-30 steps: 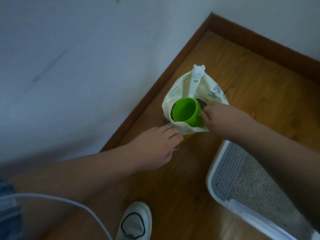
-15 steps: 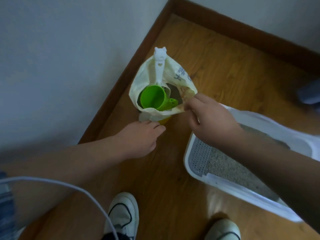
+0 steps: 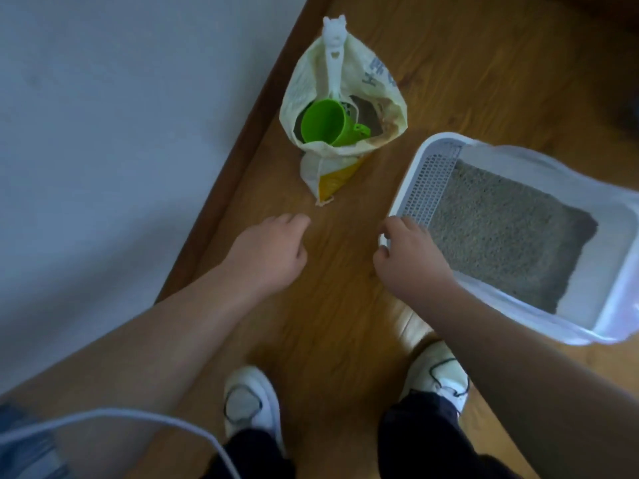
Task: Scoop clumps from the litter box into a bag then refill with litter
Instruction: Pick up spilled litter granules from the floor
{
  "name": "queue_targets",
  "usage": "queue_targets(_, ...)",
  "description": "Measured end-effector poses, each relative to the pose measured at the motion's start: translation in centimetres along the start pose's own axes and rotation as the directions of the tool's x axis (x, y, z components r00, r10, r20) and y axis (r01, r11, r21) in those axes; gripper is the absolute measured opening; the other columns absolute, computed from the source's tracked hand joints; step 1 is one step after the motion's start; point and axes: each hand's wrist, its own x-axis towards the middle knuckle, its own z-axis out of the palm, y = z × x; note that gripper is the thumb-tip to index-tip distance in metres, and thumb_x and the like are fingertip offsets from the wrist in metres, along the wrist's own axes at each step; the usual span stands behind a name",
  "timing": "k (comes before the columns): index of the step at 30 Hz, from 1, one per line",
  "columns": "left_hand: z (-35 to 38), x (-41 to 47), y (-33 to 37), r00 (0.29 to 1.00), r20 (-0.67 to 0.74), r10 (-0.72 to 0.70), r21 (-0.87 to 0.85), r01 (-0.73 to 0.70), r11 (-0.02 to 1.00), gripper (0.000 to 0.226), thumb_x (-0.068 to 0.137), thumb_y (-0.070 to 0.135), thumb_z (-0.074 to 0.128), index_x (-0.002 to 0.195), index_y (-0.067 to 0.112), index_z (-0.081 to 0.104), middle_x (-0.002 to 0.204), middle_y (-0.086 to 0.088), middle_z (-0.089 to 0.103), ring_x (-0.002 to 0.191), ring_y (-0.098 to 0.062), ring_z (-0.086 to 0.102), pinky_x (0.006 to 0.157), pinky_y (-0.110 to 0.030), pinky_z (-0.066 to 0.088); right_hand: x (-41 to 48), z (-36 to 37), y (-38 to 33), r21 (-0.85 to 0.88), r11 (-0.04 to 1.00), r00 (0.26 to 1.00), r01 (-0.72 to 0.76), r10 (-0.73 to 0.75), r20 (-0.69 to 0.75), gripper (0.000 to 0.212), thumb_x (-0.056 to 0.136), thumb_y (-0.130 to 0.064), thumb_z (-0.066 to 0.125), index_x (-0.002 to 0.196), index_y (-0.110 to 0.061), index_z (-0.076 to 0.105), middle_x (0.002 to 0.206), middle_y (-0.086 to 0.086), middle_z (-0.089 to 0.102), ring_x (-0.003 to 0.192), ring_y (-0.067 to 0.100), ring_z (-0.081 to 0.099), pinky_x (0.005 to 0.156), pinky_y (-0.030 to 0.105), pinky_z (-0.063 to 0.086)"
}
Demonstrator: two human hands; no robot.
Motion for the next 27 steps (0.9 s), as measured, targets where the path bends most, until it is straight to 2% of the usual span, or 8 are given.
queue_targets(4,3.5,-1.8,-2.5,0.999,0.009,-0.040,-0.046,0.041,0.998,0.046,0.096,0.024,0.049,0.142,0.024,0.042,0.126,0.001,0.057,0.109,-0.017,0.057,0.078,-0.033,0.051,-0.5,3.5,-0.7,-0.014,0.999,0.996,0.035,-0.034,0.081,0.037,0.093,-0.020,0.047,0.130,-0.018,0.050,0.118,0.000,0.053,0.109,0.020,0.050,0.091,0.038,0.047)
queue_targets(7,7.0,-0.8,-5.4,0.999,-0.035,-0.035,-0.097,0.032,0.995,0.044,0.096,0.022,0.050,0.140,0.025,0.044,0.128,0.002,0.057,0.109,-0.017,0.057,0.081,-0.036,0.053,0.9,7.0,-0.6,-0.044,0.997,0.992,0.055,-0.050,0.115,0.033,0.091,-0.018,0.050,0.125,-0.018,0.052,0.112,-0.002,0.052,0.098,0.016,0.051,0.080,0.033,0.045)
queue_targets(11,9.4,-1.5,-7.8,0.996,-0.081,-0.021,-0.163,0.008,0.987,0.042,0.097,0.019,0.048,0.138,0.025,0.046,0.130,0.002,0.056,0.112,-0.018,0.056,0.083,-0.036,0.051,0.1,9.5,-1.8,-0.109,0.992,0.977,0.067,-0.043,0.209,0.030,0.091,-0.017,0.053,0.120,-0.023,0.056,0.114,-0.004,0.055,0.095,0.013,0.056,0.077,0.029,0.050)
queue_targets(15,9.2,-5.4,-8.1,0.996,-0.038,-0.077,-0.247,0.065,0.967,0.042,0.097,0.020,0.050,0.138,0.026,0.046,0.129,0.002,0.056,0.109,-0.017,0.057,0.085,-0.041,0.054,-4.1,9.4,-4.0,-0.060,0.998,0.992,0.027,-0.019,0.125,0.020,0.094,-0.019,0.054,0.112,-0.027,0.058,0.103,-0.010,0.056,0.089,0.007,0.057,0.072,0.025,0.048)
queue_targets(19,9.5,-8.8,-8.1,0.995,-0.037,-0.090,-0.278,0.076,0.958,0.043,0.096,0.020,0.053,0.138,0.026,0.046,0.126,0.005,0.057,0.102,-0.013,0.058,0.081,-0.038,0.056,-6.8,9.8,-3.2,-0.095,0.994,0.990,0.057,-0.044,0.136,0.022,0.091,-0.020,0.059,0.111,-0.029,0.058,0.101,-0.013,0.054,0.094,0.008,0.057,0.077,0.024,0.044)
queue_targets(24,13.0,-7.9,-10.8,0.997,-0.027,-0.066,-0.244,0.057,0.968,0.043,0.096,0.021,0.054,0.137,0.029,0.046,0.134,0.006,0.056,0.115,-0.011,0.057,0.087,-0.032,0.053,-2.9,14.5,-0.6,-0.055,0.998,0.999,0.016,-0.013,0.050,0.021,0.095,-0.020,0.056,0.113,-0.028,0.061,0.105,-0.009,0.056,0.097,0.011,0.058,0.079,0.025,0.047)
queue_targets(27,15.1,-6.5,-11.9,0.996,-0.003,-0.088,-0.313,0.083,0.946,0.039,0.097,0.020,0.054,0.135,0.031,0.048,0.132,0.008,0.056,0.112,-0.007,0.056,0.089,-0.028,0.052,0.2,17.2,1.0,-0.116,0.988,0.994,0.100,-0.095,0.050,0.025,0.097,-0.025,0.056,0.122,-0.023,0.060,0.113,-0.005,0.056,0.107,0.014,0.055,0.088,0.028,0.046)
